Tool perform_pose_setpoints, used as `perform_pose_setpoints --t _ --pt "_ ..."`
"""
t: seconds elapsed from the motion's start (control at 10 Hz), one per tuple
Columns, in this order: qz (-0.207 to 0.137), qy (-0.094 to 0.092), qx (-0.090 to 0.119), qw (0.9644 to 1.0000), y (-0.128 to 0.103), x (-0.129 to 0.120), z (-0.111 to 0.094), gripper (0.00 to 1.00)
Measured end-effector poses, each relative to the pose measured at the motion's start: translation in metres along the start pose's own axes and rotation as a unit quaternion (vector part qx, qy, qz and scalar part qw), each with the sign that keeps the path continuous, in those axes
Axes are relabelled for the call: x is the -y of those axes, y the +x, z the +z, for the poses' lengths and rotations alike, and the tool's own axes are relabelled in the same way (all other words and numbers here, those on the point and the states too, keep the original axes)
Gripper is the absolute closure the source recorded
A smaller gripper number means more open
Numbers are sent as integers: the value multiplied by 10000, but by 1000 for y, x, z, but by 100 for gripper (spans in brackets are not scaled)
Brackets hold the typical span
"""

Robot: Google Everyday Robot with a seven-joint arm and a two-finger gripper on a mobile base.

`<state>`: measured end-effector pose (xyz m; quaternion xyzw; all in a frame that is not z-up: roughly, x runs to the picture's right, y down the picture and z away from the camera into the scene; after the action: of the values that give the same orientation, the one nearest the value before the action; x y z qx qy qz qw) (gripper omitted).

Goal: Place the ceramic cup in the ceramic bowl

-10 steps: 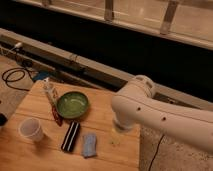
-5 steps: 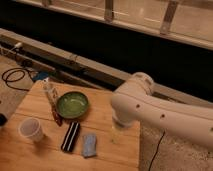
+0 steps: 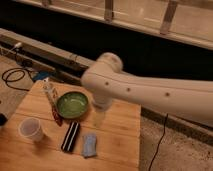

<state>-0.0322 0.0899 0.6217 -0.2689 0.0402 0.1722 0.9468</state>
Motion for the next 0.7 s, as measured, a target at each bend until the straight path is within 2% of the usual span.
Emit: perform_pose_setpoints --t 0.2,0.3,0.4,0.7 --pt "-567 -2 3 9984 -58 -12 -2 20" --pt "-737 -20 34 9973 -75 -19 -4 20" --pt "-866 -29 46 9962 -87 -25 -5 20" --pt "-891 -27 39 9960 -88 -25 -6 20"
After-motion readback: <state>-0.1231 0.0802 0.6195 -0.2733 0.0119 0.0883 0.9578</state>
